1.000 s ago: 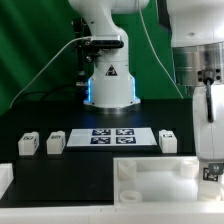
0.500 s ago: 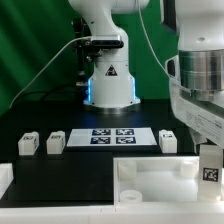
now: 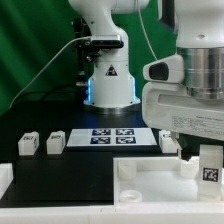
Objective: Assemble one leg
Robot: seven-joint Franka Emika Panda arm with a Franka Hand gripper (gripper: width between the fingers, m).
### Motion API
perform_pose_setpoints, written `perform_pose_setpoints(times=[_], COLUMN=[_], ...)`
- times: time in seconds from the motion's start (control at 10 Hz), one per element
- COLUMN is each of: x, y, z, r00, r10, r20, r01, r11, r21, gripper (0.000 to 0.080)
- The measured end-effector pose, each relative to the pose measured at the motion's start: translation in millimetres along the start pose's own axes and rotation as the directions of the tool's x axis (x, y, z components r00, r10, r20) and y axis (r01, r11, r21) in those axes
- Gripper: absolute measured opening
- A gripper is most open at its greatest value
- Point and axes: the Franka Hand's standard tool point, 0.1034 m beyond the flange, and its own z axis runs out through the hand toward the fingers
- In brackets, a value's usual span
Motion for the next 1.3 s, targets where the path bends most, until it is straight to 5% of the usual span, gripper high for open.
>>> perform_pose_setpoints(times=[0.2, 0.4, 0.7, 1.0, 1.3], x=[0.7, 0.1, -0.2, -0.8, -2.6], y=[1.1, 0.1, -0.4, -0.1, 0.0], z=[0.0, 0.1, 0.6, 2.1, 1.7], r00=[0.999, 0.97, 0.849, 0.508, 0.496], r10=[0.037, 0.241, 0.529, 0.86, 0.867], r20=[0.001, 0.004, 0.009, 0.052, 0.058], r01=[-0.037, -0.241, -0.529, -0.861, -0.868], r11=[0.999, 0.97, 0.849, 0.505, 0.491], r21=[0.001, 0.004, 0.006, 0.066, 0.078], gripper=[0.0637, 0.0291, 0.0294, 0.0294, 0.0294])
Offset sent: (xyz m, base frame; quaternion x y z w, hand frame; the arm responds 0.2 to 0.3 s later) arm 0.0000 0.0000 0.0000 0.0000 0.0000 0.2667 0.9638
